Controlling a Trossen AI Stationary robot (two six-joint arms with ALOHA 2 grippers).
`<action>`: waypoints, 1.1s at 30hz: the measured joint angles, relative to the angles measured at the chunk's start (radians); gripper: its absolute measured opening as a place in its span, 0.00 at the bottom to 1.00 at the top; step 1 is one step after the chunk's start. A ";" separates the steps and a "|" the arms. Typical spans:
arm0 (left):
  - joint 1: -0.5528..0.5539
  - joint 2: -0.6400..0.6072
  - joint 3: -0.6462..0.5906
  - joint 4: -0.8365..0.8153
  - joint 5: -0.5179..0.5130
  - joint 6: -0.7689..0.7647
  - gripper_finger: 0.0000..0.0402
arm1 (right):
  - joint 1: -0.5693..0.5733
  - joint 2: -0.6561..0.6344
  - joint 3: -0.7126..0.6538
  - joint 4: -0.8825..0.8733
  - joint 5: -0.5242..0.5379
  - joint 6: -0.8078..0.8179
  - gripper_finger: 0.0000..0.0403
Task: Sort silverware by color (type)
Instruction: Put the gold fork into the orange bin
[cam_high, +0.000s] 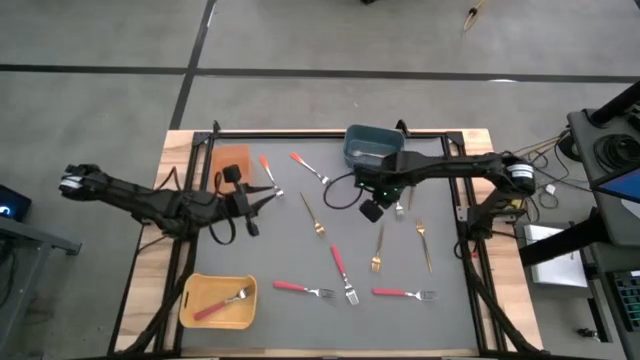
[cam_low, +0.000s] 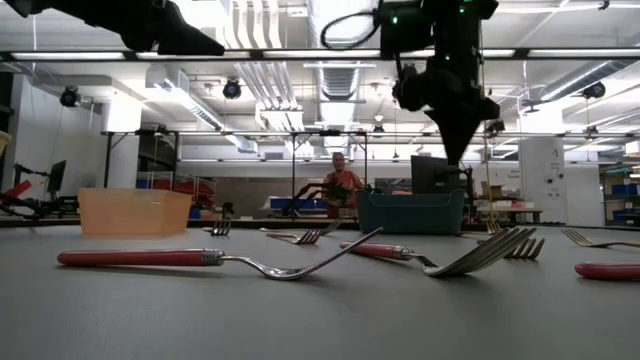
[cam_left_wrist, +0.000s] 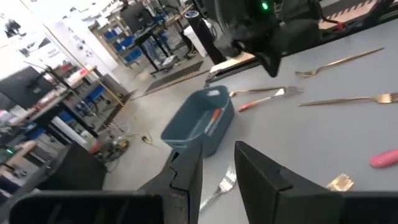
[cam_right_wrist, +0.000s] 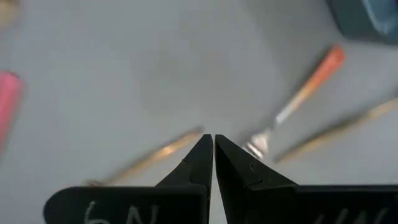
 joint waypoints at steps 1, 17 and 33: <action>0.001 -0.001 0.002 -0.001 0.000 0.013 0.19 | 0.002 0.010 0.000 -0.022 -0.006 0.000 0.02; 0.010 0.021 0.002 -0.002 0.000 0.010 0.19 | 0.136 0.039 -0.020 -0.070 -0.157 -0.325 0.02; 0.010 0.018 0.003 -0.002 0.000 0.012 0.19 | 0.196 0.057 -0.021 0.061 -0.145 -0.573 0.15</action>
